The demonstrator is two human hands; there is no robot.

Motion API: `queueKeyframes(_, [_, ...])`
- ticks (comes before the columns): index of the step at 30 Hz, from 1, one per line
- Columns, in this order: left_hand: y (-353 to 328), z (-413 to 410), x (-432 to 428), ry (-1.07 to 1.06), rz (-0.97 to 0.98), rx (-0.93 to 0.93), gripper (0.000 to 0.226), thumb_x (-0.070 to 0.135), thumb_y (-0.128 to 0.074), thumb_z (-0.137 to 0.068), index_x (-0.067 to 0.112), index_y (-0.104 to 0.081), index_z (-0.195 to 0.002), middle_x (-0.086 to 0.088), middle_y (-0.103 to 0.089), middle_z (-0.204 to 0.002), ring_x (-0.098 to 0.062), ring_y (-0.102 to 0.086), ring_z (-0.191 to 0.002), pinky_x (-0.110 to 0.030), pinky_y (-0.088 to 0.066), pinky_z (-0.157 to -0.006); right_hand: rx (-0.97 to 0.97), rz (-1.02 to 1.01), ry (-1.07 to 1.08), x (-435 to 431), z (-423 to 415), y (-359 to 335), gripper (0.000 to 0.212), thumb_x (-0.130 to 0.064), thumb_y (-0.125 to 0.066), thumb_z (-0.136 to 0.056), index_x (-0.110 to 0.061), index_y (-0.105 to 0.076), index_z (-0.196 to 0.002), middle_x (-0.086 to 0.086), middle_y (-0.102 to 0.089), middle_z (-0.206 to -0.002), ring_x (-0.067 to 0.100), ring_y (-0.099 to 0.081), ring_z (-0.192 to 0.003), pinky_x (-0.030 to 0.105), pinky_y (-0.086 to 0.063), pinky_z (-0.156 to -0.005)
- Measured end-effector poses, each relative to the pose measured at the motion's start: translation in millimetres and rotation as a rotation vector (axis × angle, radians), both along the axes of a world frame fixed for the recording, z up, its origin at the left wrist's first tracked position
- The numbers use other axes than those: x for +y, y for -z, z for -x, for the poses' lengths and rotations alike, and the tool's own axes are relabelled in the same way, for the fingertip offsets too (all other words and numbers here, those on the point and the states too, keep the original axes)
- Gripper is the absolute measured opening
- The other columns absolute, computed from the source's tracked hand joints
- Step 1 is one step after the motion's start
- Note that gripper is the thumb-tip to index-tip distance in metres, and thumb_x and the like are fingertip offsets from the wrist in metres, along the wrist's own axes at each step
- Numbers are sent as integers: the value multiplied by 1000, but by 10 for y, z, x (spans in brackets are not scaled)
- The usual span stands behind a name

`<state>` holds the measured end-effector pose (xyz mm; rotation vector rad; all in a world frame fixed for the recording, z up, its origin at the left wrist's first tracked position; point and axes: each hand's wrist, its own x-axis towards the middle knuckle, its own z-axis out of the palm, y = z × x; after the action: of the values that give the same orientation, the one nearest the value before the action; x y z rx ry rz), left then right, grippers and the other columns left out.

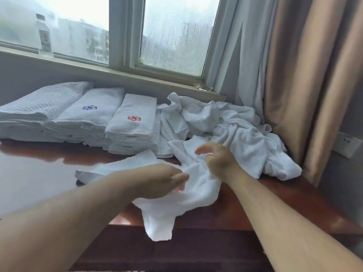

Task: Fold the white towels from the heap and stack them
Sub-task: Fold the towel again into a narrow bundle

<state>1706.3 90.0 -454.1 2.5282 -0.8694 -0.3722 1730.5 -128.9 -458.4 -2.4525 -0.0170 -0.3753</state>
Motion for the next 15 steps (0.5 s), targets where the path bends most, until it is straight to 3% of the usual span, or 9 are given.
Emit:
queueKeyframes(2, [-49, -60, 8, -87, -108, -99, 27, 35, -42, -106, 28, -61, -123, 7, -60, -118, -16, -56, -104, -21, -38, -78, 337, 268, -156, 85, 3, 88, 38, -14, -50, -96, -36, -63, -125, -1, -58, -137, 18, -54, -125, 33, -42, -109])
queueKeyframes(3, [-65, -83, 29, -114, -232, -119, 33, 38, -46, -104, 27, -55, -134, 2, -57, -129, -19, -55, -113, -23, -37, -82, 442, 391, -155, 117, 2, 112, 41, -32, -57, -97, -38, -54, -138, 0, -49, -148, 21, -50, -132, 35, -39, -112])
queueKeyframes(5, [-70, -111, 67, -158, -534, -73, 58, 56, -51, -98, 20, -48, -145, -3, -56, -137, -24, -54, -123, -26, -36, -86, 535, 570, -116, 144, -15, 140, 76, -69, -58, -88, -34, -37, -152, -1, -42, -155, 23, -44, -137, 37, -36, -112])
queueKeyframes(7, [-42, -141, 89, -221, -797, 34, 78, 77, -43, -90, 17, -56, -138, -4, -62, -126, -28, -57, -121, -28, -39, -91, 595, 717, -22, 200, -21, 144, 87, -84, -48, -82, -24, -48, -145, 0, -54, -144, 23, -51, -129, 36, -39, -107])
queueKeyframes(9, [40, -214, 90, -303, -889, 65, 94, 95, -35, -74, 22, -64, -126, 1, -63, -114, -29, -58, -115, -36, -44, -93, 619, 865, 56, 304, -29, 153, 84, -86, -36, -85, -20, -62, -130, 1, -63, -128, 24, -56, -119, 37, -43, -101])
queueKeyframes(11, [59, -213, 105, -286, -898, -97, 93, 101, -33, -66, 27, -68, -111, 6, -61, -101, -26, -57, -107, -38, -45, -87, 556, 973, 79, 414, -18, 170, 76, -80, -33, -90, -19, -65, -124, 3, -62, -122, 27, -54, -117, 39, -44, -97])
queueKeyframes(13, [76, -246, 131, -144, -829, -287, 90, 98, -33, -70, 25, -69, -108, 5, -60, -111, -25, -49, -120, -40, -40, -100, 389, 986, -23, 423, -15, 190, 65, -71, -38, -94, -18, -62, -126, 7, -55, -127, 29, -47, -119, 42, -40, -98])
queueKeyframes(15, [68, -267, 217, -121, -719, -213, 93, 93, -26, -78, 21, -68, -122, 1, -59, -131, -26, -43, -130, -40, -36, -109, 340, 862, -141, 373, 6, 193, 54, -63, -45, -97, -18, -62, -122, 6, -57, -124, 25, -50, -112, 38, -43, -94])
